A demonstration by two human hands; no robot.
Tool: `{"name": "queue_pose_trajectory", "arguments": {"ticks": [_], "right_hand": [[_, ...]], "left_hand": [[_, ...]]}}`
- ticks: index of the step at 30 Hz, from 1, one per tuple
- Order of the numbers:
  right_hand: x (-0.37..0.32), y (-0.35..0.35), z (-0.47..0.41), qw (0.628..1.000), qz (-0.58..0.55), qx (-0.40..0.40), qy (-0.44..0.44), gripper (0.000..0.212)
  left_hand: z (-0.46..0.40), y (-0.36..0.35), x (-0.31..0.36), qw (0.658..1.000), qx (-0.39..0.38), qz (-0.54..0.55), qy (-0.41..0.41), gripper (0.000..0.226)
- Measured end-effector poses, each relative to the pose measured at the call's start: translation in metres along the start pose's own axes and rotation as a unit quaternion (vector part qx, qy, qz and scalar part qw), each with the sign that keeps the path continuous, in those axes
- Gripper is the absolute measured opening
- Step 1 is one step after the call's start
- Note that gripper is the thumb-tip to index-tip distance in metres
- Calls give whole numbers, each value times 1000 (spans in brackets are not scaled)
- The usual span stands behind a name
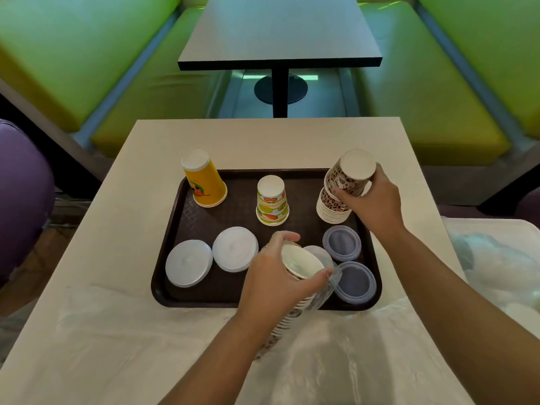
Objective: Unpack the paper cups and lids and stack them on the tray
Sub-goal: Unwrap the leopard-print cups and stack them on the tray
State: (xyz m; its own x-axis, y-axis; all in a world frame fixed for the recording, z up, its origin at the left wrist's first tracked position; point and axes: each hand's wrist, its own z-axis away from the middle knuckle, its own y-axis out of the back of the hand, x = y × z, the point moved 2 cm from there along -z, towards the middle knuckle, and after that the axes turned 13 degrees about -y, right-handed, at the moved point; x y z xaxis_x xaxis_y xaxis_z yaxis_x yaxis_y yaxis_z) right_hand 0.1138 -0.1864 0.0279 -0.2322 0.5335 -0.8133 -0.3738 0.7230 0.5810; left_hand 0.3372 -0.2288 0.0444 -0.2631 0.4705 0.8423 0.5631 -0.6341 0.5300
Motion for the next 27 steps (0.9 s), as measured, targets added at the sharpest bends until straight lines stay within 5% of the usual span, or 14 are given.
{"name": "queue_pose_trajectory", "arguments": {"ticks": [16, 21, 24, 27], "right_hand": [[27, -23, -9, 994, 77, -43, -62, 68], [5, -3, 31, 998, -33, 36, 46, 75], [-10, 5, 76, 973, -164, -144, 75, 64], [-14, 6, 117, 908, -141, -392, 52, 84]], "left_hand": [[-1, 0, -5, 1000, 0, -4, 11, 68], [1, 4, -2, 1000, 19, -3, -4, 70], [6, 7, 0, 999, 41, 14, -15, 70], [11, 11, 5, 997, 62, 27, -31, 71]]}}
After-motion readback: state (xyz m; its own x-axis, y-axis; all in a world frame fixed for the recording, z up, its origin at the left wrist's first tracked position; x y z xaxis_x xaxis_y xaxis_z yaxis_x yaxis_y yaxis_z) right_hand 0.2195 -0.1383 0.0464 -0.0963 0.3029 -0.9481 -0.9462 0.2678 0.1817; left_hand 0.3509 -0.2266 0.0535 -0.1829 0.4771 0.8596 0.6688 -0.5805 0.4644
